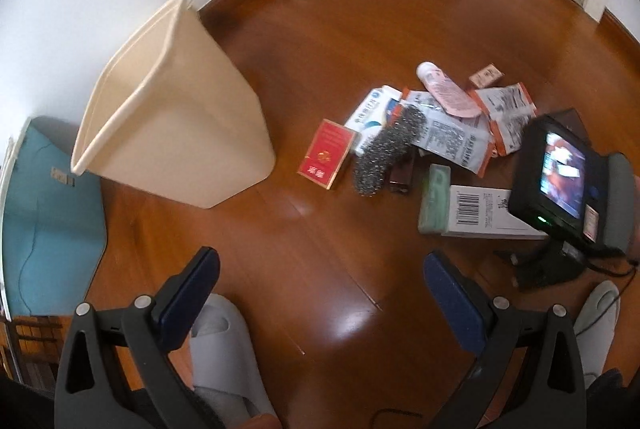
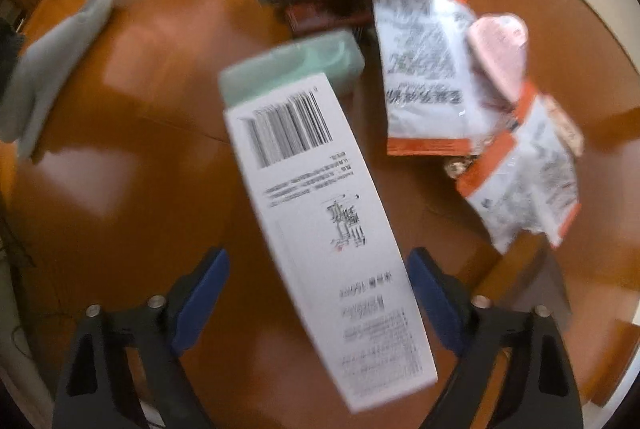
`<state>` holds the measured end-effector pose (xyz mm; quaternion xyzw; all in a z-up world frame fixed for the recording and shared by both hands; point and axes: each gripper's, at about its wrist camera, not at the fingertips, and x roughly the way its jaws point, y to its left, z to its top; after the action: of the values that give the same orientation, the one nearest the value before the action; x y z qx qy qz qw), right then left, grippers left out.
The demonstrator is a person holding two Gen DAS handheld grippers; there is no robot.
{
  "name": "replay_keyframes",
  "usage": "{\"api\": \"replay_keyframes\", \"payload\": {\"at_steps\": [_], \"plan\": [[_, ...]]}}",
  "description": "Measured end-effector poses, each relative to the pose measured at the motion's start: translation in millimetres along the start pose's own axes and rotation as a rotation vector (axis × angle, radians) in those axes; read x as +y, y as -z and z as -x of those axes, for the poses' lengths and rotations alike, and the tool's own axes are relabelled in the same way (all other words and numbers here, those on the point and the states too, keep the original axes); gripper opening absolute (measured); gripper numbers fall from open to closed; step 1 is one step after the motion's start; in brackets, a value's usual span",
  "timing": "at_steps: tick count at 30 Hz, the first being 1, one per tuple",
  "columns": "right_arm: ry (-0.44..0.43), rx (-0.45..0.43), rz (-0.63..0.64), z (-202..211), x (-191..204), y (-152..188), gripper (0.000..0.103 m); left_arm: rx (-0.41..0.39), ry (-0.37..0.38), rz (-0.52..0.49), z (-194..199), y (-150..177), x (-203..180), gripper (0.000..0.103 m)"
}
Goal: Collect trash
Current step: 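Grasp the white barcode box with the right tool while the left tool grasps the green toothbrush case, then carry the green case to the beige wastebasket and open the left tool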
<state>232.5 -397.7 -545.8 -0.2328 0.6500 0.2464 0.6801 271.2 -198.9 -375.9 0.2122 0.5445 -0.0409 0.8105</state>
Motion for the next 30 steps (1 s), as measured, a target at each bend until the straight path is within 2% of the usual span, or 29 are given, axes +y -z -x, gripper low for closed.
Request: {"api": "replay_keyframes", "payload": {"at_steps": [1, 5, 8, 10, 13, 17, 20, 23, 25, 26, 28, 30], "plan": [[-0.023, -0.006, -0.009, -3.2, -2.9, -0.9, 0.067, -0.013, -0.002, -0.012, 0.1, 0.2, -3.1, 0.103], [-0.04, -0.046, -0.037, -2.3, -7.2, 3.4, 0.064, -0.009, 0.032, 0.018, -8.5, -1.8, -3.3, 0.103], [-0.075, -0.092, -0.137, 14.3, -15.1, 18.0, 0.064, -0.007, 0.112, 0.032, -21.9, -4.2, -7.5, 0.103], [-0.087, -0.144, -0.216, 31.7, -22.0, 32.2, 0.064, 0.024, 0.171, 0.031, -34.4, -6.5, -15.4, 0.103], [-0.083, -0.229, -0.387, 61.3, -38.8, 63.5, 0.064, 0.034, 0.222, 0.023, -54.1, -12.4, -32.6, 0.103], [-0.047, -0.315, -0.604, 79.3, -70.7, 105.7, 0.065, 0.041, 0.273, -0.087, -87.4, -22.8, -72.0, 0.103], [-0.048, -0.359, -0.705, 81.7, -82.9, 125.3, 0.065, 0.068, 0.325, -0.152, -113.5, -27.7, -95.2, 0.101], [-0.044, -0.393, -0.756, 83.2, -96.1, 141.5, 0.065, 0.126, 0.359, -0.171, -141.0, -29.6, -109.9, 0.09], [-0.051, -0.4, -0.78, 81.2, -99.1, 144.8, 0.065, 0.15, 0.362, -0.187, -154.1, -29.6, -117.0, 0.065], [-0.053, -0.403, -0.792, 80.9, -99.6, 147.1, 0.065, 0.178, 0.369, -0.195, -162.7, -28.5, -120.6, 0.06], [-0.055, -0.416, -0.81, 80.5, -93.2, 152.4, 0.065, 0.221, 0.376, -0.201, -176.3, -26.3, -125.4, 0.036], [-0.062, -0.425, -0.829, 77.7, -94.6, 154.9, 0.065, 0.244, 0.382, -0.201, -184.8, -25.2, -128.5, 0.026]]}}
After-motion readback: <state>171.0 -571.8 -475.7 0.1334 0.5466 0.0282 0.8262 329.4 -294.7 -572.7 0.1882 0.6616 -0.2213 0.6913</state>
